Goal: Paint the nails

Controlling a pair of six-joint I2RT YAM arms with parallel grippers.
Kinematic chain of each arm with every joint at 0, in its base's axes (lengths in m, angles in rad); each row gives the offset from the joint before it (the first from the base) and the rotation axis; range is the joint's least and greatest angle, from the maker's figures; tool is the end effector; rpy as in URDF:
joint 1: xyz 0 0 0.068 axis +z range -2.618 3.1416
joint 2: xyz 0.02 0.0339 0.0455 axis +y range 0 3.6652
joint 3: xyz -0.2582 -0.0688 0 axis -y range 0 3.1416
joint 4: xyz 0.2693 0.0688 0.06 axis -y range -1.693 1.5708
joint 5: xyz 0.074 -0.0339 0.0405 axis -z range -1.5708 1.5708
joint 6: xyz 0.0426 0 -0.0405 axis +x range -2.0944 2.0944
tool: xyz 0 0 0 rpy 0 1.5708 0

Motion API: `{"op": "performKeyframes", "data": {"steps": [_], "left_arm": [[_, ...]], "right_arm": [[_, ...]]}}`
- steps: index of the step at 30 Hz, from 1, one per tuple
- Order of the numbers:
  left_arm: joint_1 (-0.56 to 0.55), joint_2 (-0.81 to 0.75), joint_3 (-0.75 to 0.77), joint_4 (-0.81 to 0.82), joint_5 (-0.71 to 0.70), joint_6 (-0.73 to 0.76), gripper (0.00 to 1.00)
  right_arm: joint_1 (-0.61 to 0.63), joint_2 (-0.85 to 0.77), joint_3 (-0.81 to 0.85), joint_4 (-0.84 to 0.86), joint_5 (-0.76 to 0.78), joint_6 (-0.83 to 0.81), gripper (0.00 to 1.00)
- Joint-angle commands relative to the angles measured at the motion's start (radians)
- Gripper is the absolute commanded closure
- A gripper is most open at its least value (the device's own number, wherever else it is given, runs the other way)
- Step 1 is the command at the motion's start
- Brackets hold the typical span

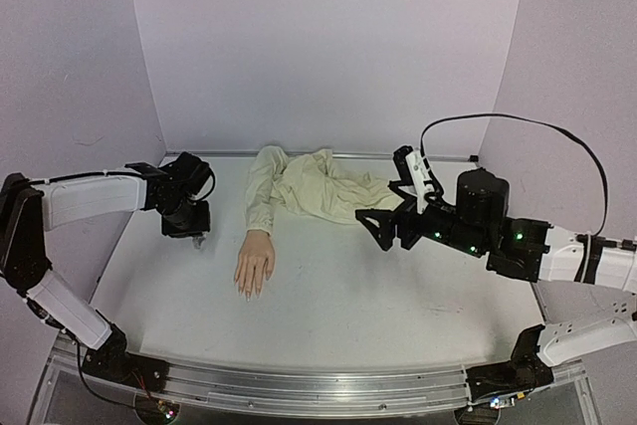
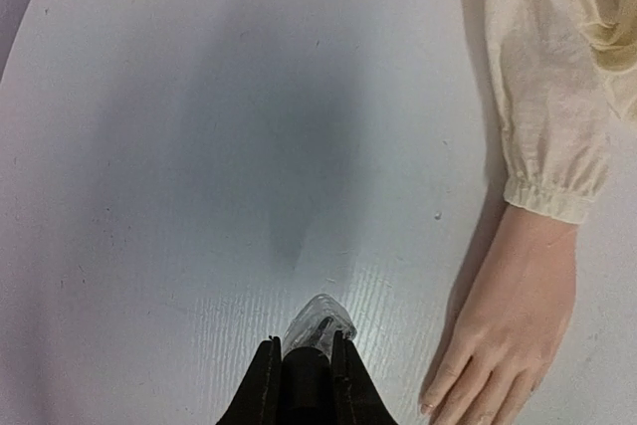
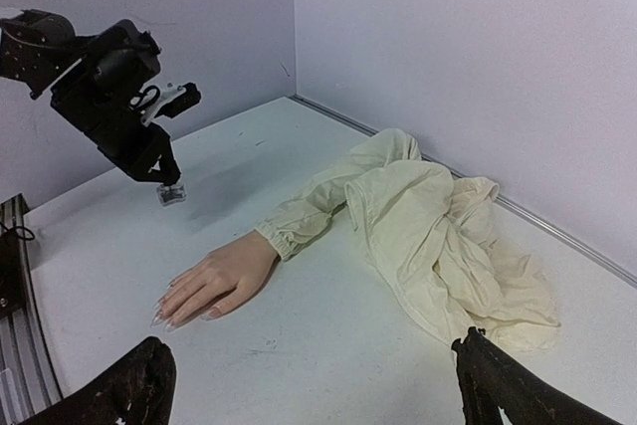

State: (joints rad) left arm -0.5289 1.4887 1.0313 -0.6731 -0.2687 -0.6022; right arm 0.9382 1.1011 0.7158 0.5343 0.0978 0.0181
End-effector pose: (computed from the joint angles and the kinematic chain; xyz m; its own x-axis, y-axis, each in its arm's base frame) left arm 0.2785 -0.1497 0.2016 -0.8639 -0.1277 -0.4873 -0.1220 0.9916 -0.0435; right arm 0.1750 0.2317 0.3154 0.0743 0.1318 -0.9885 -0.7470 0.6640 0.0324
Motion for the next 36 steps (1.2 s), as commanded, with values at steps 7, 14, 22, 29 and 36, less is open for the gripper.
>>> {"op": "performKeyframes", "data": {"steps": [7, 14, 22, 29, 36], "left_arm": [[0.007, 0.116, -0.061, 0.144, -0.097, -0.107, 1.00], [0.007, 0.115, -0.096, 0.158, -0.115, -0.117, 0.82], [0.007, -0.047, -0.065, 0.130, -0.089, -0.050, 0.34], [0.007, -0.336, 0.034, 0.103, -0.048, 0.090, 0.10], [0.007, -0.606, 0.073, 0.207, 0.012, 0.224, 0.01]], "right_arm": [[-0.001, -0.085, -0.031, 0.026, 0.102, -0.009, 0.02], [-0.001, -0.103, -0.042, 0.024, 0.150, -0.010, 0.02], [-0.002, -0.158, -0.004, -0.081, 0.483, 0.008, 0.02], [-0.001, -0.219, 0.116, -0.290, 0.639, -0.006, 0.02], [-0.001, -0.306, 0.176, -0.350, 0.636, -0.010, 0.02]]}}
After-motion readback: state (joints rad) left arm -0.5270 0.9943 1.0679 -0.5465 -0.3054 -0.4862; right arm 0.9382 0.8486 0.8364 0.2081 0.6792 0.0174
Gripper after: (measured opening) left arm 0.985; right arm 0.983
